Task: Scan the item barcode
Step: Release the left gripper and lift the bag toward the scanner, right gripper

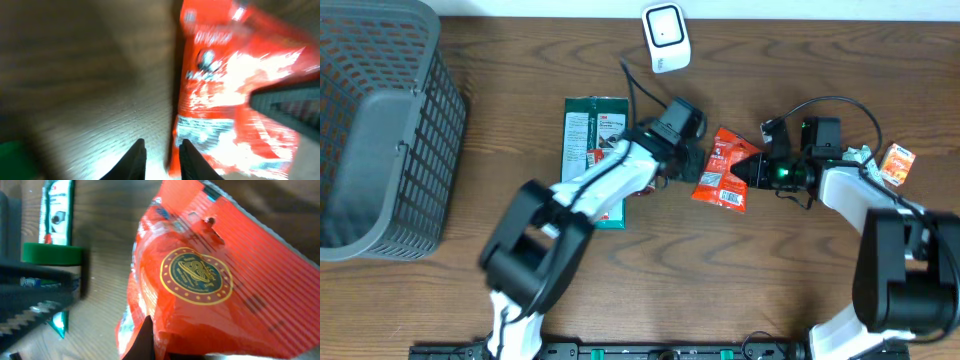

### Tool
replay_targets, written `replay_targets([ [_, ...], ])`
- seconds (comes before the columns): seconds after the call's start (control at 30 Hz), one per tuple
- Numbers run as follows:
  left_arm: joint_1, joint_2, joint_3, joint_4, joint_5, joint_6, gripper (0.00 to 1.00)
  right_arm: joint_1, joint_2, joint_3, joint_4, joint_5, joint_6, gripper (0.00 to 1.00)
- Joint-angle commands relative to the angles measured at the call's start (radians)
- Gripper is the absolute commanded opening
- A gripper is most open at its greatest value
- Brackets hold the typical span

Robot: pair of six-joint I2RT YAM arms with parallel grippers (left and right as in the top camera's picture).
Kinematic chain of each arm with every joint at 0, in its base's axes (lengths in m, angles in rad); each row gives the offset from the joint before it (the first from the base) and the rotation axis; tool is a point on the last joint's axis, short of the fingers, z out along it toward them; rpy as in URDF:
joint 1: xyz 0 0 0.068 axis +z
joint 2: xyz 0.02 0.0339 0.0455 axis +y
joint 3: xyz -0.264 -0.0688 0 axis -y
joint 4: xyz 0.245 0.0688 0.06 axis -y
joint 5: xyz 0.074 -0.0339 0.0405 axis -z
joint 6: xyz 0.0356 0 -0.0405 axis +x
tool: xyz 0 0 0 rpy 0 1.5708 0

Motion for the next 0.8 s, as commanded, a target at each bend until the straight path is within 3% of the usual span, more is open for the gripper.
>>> replay_targets([
  [0.0,0.047,-0.181,0.004,-0.043,-0.014,0.013,0.26,0.009,-0.132,-0.003,-0.022,0.003,-0.037,0.01],
  [0.2,0.163,-0.423,0.004,-0.206,-0.014,0.013,0.29,0.009,-0.272,-0.003,-0.05,-0.019,-0.034,0.01],
  [0.37,0.322,-0.607,0.004,-0.365,-0.014,0.013,0.38,0.011,-0.336,0.017,-0.05,-0.024,0.046,0.01],
  [0.53,0.528,-0.738,0.004,-0.473,-0.015,0.013,0.68,0.065,-0.348,0.123,-0.117,-0.006,0.05,0.01],
  [0.77,0.737,-0.791,0.004,-0.556,-0.013,0.013,0.8,0.237,-0.335,0.422,-0.33,0.293,0.041,0.01],
])
